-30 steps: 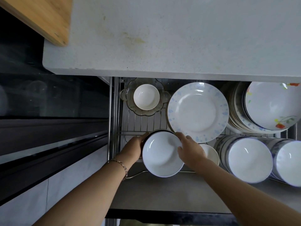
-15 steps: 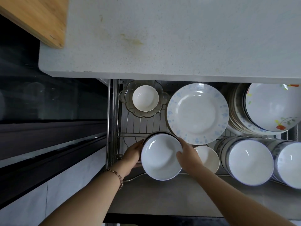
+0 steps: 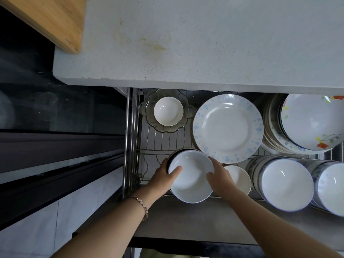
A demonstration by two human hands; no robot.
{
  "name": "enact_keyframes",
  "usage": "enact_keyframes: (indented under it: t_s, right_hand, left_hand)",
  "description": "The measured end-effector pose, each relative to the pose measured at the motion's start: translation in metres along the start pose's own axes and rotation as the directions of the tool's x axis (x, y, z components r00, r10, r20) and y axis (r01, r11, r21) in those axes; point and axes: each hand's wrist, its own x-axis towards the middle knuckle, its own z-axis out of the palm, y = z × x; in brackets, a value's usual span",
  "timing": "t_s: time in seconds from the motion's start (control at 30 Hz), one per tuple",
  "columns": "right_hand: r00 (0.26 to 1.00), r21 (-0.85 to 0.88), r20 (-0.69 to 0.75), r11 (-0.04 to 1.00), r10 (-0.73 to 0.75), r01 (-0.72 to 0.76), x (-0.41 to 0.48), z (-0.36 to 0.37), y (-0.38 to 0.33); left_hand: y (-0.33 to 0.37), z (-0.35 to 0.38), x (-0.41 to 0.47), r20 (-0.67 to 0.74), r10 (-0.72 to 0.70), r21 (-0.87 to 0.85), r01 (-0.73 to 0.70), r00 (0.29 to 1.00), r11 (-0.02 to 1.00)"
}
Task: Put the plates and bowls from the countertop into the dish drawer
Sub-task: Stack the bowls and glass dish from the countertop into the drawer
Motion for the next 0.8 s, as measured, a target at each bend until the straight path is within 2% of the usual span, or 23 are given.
enact_keyframes:
  t_s: [0.2,0.3,0.4,0.5,0.6,0.7,0.8]
  right_hand:
    - [1.000,-0.020,-0.008,0.999,-0.026,0.026,0.004,0.000,-0.005]
    - [1.000,-0.008,0.003,1.000,-0.010,0.010,0.001,-0.004,-0.002]
    - [1.000,-0.011,0.027,1.000,-0.016,0.016,-0.007,-0.010,-0.003]
    - [0.998,-0.062,0.031,0.997,-0.046,0.048,-0.018,-0.020,-0.006]
    - [0.993,-0.166,0.034,0.979,-0.116,0.121,-0.032,-0.044,-0.020]
    - [0.975,-0.241,0.049,0.944,-0.219,0.224,-0.050,-0.080,-0.050]
    - [0.933,-0.300,0.081,0.884,-0.349,0.357,-0.070,-0.124,-0.098]
  left_hand:
    - [-0.008,0.008,-0.004,-0.094,-0.022,0.010,0.023,0.995,1.000]
    - [-0.004,0.006,-0.003,-0.050,-0.035,0.087,0.039,0.998,0.995]
    - [0.000,0.002,-0.006,-0.001,-0.088,0.075,0.088,0.996,0.993]
    - [0.005,-0.005,-0.016,-0.028,-0.106,0.104,0.108,0.994,0.989]
    - [0.027,-0.022,-0.035,-0.145,0.015,0.198,0.014,0.989,0.980]
    - [0.076,-0.047,-0.061,-0.272,0.224,0.242,-0.159,0.936,0.957]
    - [0.137,-0.074,-0.082,-0.328,0.326,0.264,-0.246,0.886,0.933]
